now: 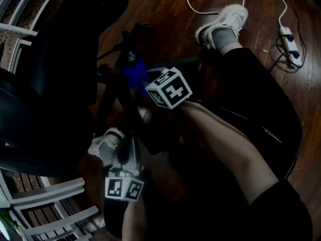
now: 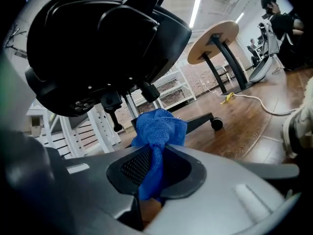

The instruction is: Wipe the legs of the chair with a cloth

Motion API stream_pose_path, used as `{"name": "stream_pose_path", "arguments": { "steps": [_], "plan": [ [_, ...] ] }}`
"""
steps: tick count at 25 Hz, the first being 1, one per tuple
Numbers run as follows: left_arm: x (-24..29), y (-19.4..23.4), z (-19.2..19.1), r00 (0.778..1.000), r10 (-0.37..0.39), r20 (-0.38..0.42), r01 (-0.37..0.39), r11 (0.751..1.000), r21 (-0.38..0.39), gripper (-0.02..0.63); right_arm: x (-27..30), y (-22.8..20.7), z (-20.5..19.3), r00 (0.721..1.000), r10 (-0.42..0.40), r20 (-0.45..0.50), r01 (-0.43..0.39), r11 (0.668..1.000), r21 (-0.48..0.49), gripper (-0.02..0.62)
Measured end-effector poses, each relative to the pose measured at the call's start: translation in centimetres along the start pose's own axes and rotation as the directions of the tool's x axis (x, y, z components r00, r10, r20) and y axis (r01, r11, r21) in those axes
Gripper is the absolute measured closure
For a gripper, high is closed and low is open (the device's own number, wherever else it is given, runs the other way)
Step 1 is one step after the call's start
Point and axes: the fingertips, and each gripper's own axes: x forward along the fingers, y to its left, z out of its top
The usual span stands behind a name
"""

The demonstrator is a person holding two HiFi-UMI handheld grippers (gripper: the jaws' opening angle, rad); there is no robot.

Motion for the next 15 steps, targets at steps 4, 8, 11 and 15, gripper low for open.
{"name": "stream_pose_path", "arguments": {
  "steps": [4, 8, 11, 15],
  "plan": [
    [-0.7, 0.7, -0.9, 0.999, -0.006, -0.033, 0.007, 1.000, 0.020, 0.601, 2.9, 0.8, 1.5, 1.000, -0.020, 0.015, 0.020, 0.999, -0.033, 0.511],
    [-1.1, 1.0, -1.7, 0.999, -0.004, -0.054, 0.004, 1.000, 0.007, 0.601, 5.2, 0.5, 1.5, 0.997, -0.077, -0.006, 0.077, 0.997, -0.016, 0.511],
    [-0.9, 0.9, -2.0, 0.998, -0.013, -0.057, 0.013, 1.000, 0.001, 0.601, 6.2, 0.5, 1.0, 0.995, -0.092, -0.040, 0.091, 0.995, -0.028, 0.511],
    [-0.6, 0.8, -2.3, 0.998, -0.023, -0.055, 0.023, 1.000, -0.002, 0.601, 6.5, 0.7, 0.6, 0.994, -0.093, -0.061, 0.090, 0.995, -0.048, 0.511]
  ]
}}
